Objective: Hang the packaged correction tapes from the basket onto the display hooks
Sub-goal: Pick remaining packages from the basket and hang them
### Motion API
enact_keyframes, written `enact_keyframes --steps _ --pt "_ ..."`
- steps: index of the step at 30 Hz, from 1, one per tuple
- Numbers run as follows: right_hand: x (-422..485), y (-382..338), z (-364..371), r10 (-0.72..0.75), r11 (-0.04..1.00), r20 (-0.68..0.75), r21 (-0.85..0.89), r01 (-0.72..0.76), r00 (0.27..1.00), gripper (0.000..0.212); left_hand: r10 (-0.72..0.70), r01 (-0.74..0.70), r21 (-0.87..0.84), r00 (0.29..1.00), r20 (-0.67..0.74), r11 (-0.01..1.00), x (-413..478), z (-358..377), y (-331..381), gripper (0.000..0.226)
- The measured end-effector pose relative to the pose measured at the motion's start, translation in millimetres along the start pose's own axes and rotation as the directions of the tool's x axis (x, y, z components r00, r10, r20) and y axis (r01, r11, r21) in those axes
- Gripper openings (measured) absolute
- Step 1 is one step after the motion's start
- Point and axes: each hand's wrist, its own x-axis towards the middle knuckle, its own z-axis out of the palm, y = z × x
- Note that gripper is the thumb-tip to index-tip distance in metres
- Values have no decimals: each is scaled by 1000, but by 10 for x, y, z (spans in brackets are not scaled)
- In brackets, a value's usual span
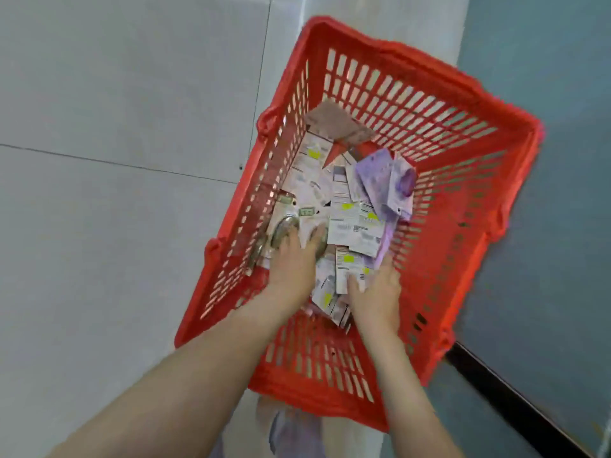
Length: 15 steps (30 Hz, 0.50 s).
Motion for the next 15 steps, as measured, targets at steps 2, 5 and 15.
enact_keyframes --steps 2,5,15 --pt "367 74 239 -57 998 -43 3 57 997 91 -44 45 32 999 -15 998 216 241 120 69" --pt "752 122 444 -120 992 -55 -51 118 991 98 -57 82 85 963 -265 993 377 554 243 70" --pt "964 129 490 -91 990 -185 -127 68 979 82 65 27 287 950 -306 958 407 583 108 86"
